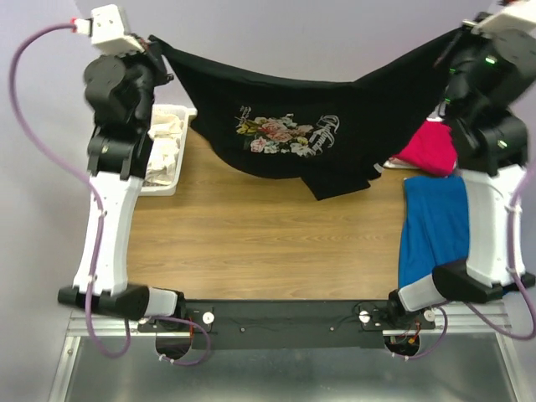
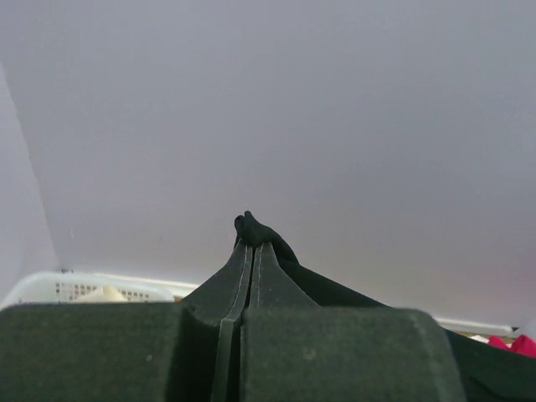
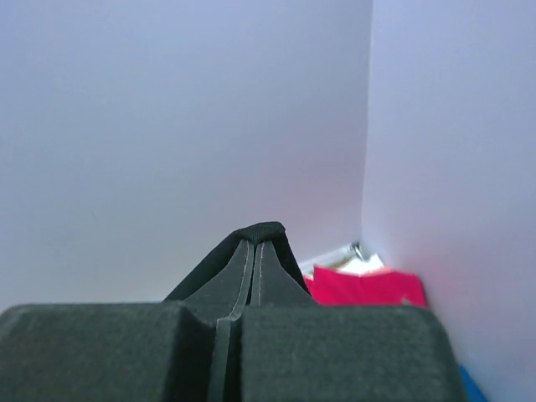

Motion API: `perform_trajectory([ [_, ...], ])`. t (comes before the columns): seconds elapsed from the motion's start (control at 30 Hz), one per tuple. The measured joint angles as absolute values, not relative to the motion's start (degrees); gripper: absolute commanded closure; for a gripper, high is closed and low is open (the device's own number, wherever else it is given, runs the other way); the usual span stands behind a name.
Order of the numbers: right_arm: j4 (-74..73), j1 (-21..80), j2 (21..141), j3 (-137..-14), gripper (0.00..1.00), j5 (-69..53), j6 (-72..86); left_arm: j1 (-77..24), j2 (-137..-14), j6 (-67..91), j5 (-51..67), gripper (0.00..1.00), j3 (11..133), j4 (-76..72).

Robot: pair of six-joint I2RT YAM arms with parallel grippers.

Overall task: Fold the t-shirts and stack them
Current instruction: Flatten out the tshirt

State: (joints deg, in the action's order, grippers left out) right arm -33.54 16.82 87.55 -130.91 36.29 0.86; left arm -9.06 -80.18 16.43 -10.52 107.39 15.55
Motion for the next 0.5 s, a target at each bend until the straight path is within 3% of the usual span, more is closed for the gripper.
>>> perform_trajectory([
  [0.33, -26.44, 16.82, 70.32, -131.90, 0.99, 29.04, -1.67, -9.06, -56.40, 11.94, -7.40, 1.00, 97.82, 7.57],
  [0.5, -19.97, 16.82, 67.57, -134.28, 0.99, 27.07, -2.85, -9.06, -54.22, 10.72, -7.22, 1.00, 99.98, 3.60],
])
